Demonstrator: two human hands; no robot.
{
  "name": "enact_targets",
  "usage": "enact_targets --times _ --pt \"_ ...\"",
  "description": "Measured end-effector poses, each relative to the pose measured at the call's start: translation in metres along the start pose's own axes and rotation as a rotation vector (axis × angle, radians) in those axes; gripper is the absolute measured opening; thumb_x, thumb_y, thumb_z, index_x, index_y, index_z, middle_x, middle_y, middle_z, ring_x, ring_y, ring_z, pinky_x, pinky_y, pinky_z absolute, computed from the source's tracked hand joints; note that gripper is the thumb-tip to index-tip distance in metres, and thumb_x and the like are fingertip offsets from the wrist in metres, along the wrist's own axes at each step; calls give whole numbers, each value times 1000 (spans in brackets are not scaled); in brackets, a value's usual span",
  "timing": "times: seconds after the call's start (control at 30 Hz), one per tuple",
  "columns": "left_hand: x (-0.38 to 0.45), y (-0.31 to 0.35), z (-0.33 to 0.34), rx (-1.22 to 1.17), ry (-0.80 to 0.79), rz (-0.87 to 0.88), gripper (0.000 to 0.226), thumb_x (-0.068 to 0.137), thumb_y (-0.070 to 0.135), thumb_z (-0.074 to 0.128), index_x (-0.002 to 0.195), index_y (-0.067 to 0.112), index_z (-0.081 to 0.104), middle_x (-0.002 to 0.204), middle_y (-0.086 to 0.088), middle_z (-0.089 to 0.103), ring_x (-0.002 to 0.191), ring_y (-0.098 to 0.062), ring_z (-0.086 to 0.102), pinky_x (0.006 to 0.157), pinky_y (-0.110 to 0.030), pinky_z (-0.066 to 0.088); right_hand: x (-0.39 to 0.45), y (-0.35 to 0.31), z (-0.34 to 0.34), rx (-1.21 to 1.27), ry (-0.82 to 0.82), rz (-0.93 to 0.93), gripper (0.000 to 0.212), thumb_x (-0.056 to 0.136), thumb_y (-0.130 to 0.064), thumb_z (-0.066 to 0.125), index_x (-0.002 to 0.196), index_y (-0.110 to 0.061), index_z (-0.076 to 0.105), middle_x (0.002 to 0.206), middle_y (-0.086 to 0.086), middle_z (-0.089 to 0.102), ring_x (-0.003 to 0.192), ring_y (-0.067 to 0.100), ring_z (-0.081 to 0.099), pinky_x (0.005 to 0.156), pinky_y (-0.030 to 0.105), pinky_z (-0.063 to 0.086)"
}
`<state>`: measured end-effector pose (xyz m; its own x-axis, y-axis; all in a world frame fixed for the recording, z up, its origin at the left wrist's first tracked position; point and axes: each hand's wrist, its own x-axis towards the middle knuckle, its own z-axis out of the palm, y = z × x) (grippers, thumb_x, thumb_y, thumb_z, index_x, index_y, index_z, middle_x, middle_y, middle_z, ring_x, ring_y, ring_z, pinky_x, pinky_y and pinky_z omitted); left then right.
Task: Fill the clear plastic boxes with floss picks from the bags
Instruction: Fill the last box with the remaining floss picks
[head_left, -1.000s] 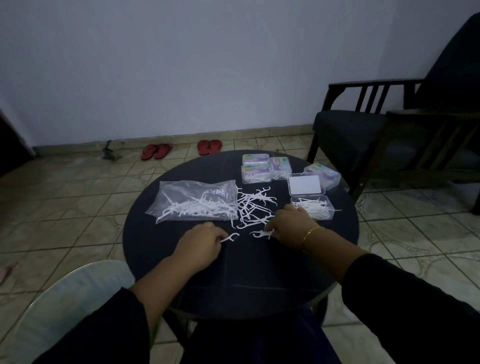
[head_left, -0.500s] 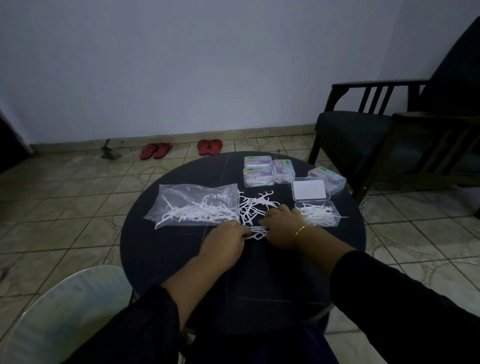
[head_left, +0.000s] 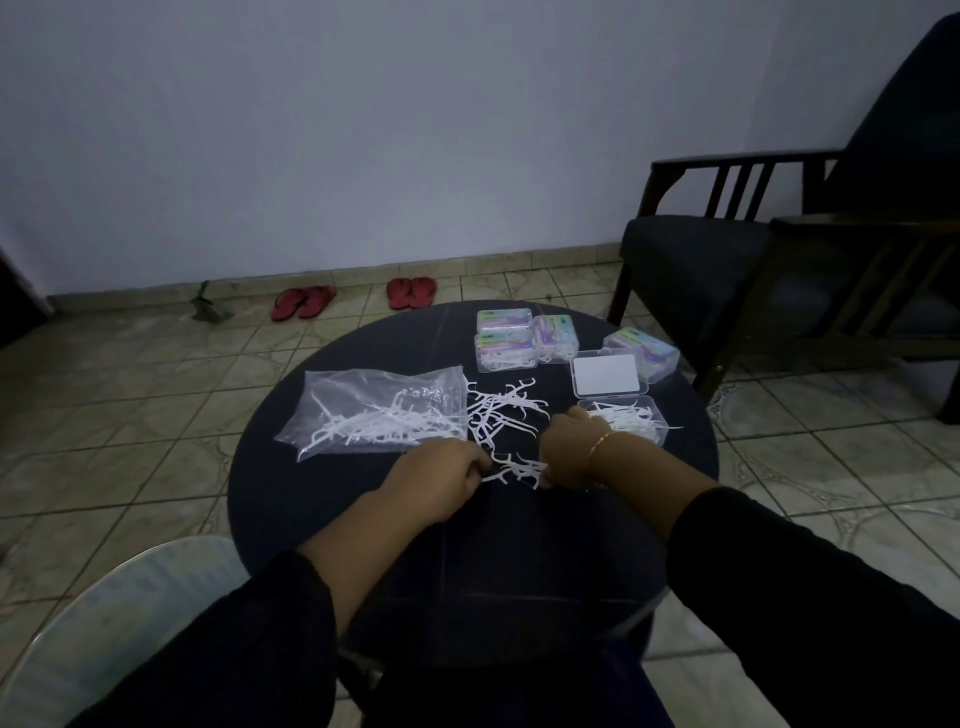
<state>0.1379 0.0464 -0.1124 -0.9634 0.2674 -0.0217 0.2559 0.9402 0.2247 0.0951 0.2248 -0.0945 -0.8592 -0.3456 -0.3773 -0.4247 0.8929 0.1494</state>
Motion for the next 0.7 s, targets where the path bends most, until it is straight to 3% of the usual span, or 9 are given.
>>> enact_targets --times 0.27,0.47,0.7 --pt "1 14 -2 1 -65 -48 34 87 21 56 120 26 62 108 6 66 97 -15 60 81 -28 48 -15 8 8 87 -11 -4 44 95 -40 49 125 -8 54 135 16 47 130 33 35 107 41 29" --pt "3 30 -1 26 -48 -73 29 83 20 58 110 26 69 102 4 68 98 -18 61 84 -31 51 -21 18 14 293 44 -29 28 89 -27 61 107 -4 64 113 14 63 105 29 58 86 32 45" --pt "10 36 2 6 -28 -85 18 84 24 62 99 25 71 99 5 69 95 -16 63 85 -34 52 -24 42 18 396 102 -17 24 84 -23 67 104 -10 70 107 10 66 103 26 59 91 37 48"
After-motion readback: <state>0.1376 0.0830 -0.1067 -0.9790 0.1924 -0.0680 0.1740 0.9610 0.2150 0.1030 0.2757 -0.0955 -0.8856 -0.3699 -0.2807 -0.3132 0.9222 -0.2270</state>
